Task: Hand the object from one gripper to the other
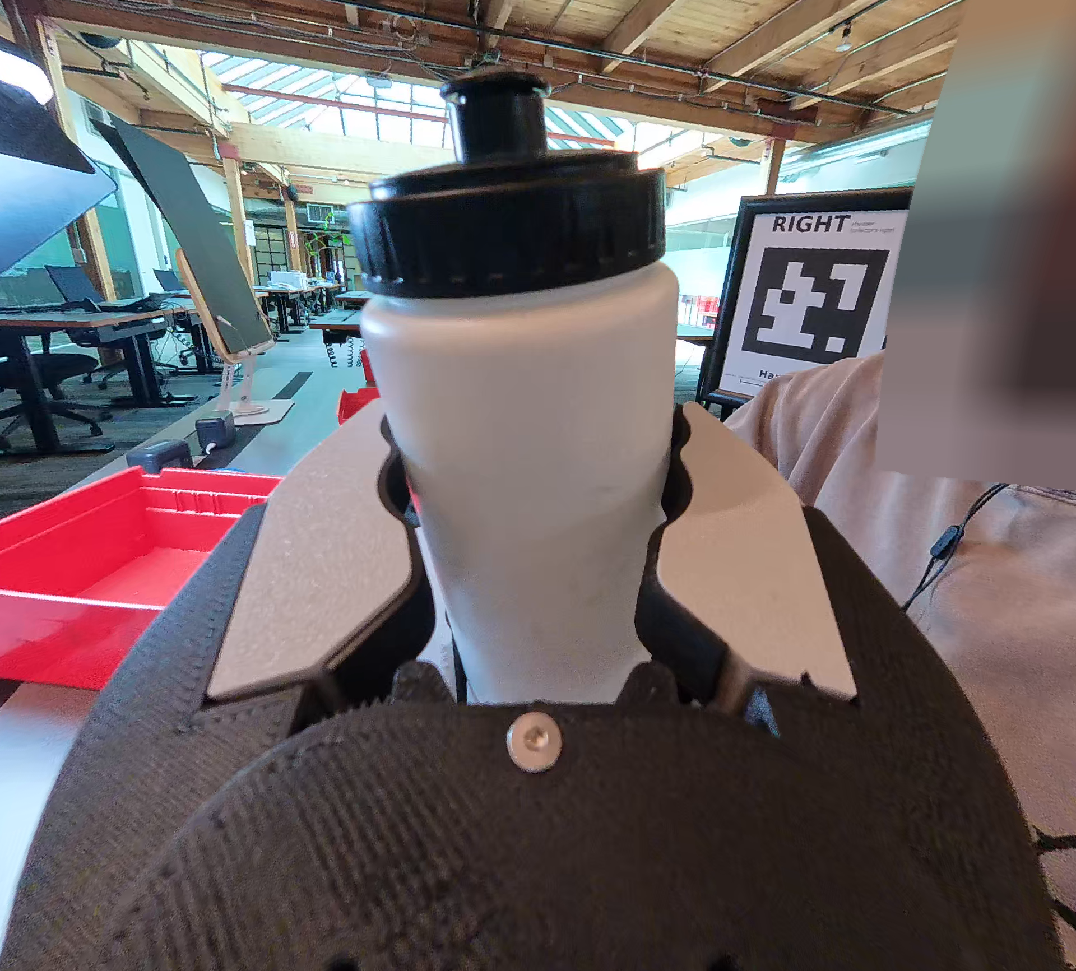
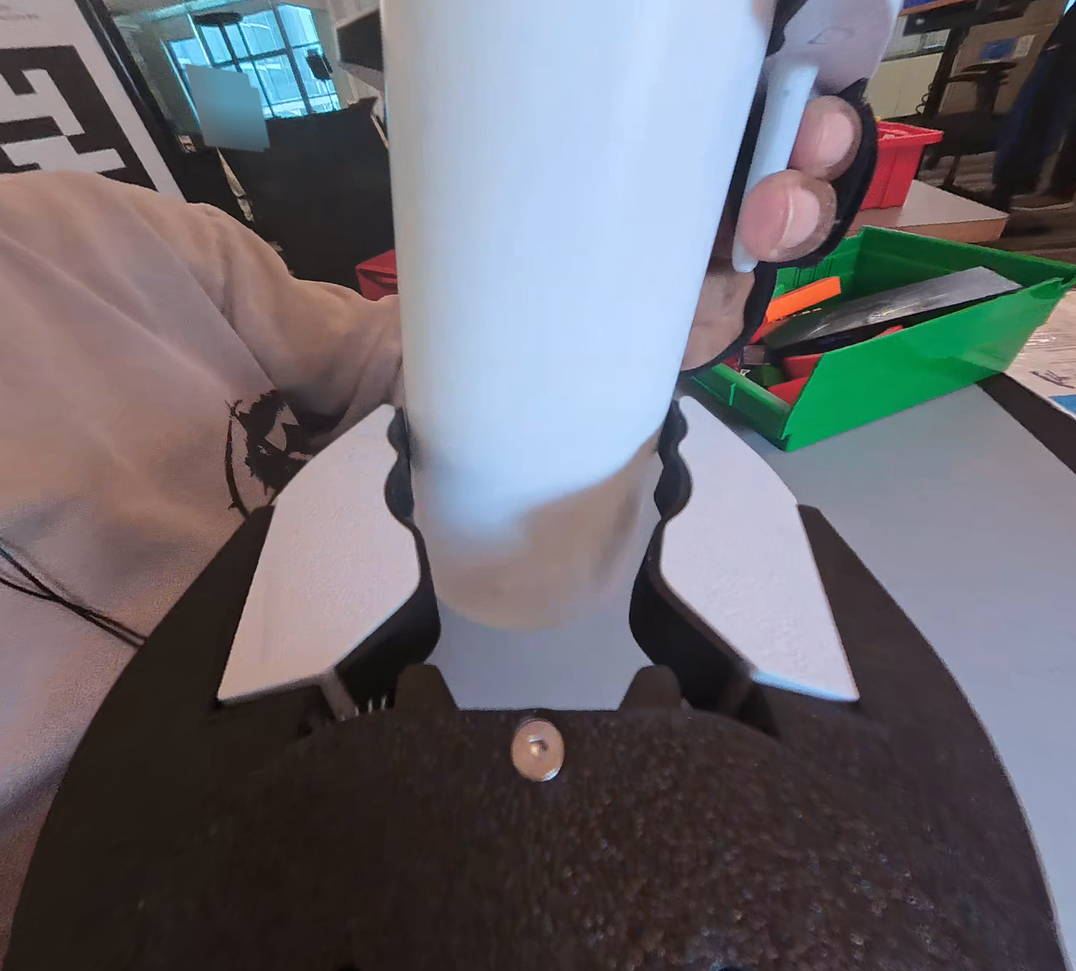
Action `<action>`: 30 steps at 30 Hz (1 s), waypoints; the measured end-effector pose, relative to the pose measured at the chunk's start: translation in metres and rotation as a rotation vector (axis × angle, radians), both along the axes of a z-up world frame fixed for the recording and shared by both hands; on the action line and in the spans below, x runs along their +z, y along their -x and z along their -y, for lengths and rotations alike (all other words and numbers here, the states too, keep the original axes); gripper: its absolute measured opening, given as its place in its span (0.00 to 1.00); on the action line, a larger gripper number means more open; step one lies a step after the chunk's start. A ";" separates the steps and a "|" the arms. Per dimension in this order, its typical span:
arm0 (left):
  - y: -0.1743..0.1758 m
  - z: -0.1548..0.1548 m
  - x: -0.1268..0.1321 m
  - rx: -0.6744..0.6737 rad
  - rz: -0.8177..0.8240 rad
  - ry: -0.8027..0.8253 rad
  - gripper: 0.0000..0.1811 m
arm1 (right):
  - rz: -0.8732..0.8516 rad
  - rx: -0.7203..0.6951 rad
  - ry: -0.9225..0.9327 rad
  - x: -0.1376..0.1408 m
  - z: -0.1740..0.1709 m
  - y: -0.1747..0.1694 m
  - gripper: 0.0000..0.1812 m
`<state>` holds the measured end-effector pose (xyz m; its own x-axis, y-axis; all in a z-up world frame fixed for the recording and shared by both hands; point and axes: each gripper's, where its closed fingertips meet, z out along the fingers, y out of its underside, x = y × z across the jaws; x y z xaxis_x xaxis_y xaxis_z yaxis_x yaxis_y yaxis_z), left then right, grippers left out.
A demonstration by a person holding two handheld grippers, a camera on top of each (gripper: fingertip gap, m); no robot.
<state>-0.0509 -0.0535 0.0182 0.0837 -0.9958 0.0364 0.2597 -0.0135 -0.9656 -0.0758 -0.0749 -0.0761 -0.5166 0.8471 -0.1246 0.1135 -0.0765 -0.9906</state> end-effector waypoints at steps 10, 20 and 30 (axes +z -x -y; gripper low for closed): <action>0.046 -0.019 0.028 0.287 -0.047 0.081 0.52 | -0.008 -0.301 -0.141 0.007 -0.051 -0.006 0.45; 0.105 -0.028 0.019 0.578 -0.231 0.122 0.26 | 0.044 -0.385 -0.313 -0.022 -0.053 0.011 0.45; 0.100 -0.006 -0.005 0.459 -0.420 0.067 0.19 | 0.101 -0.364 -0.474 -0.031 -0.061 -0.005 0.45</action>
<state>-0.1513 -0.0475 0.0134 0.5228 -0.8519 -0.0310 -0.1483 -0.0551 -0.9874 -0.0712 -0.0138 -0.1066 -0.1879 0.9424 0.2765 0.2581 0.3191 -0.9119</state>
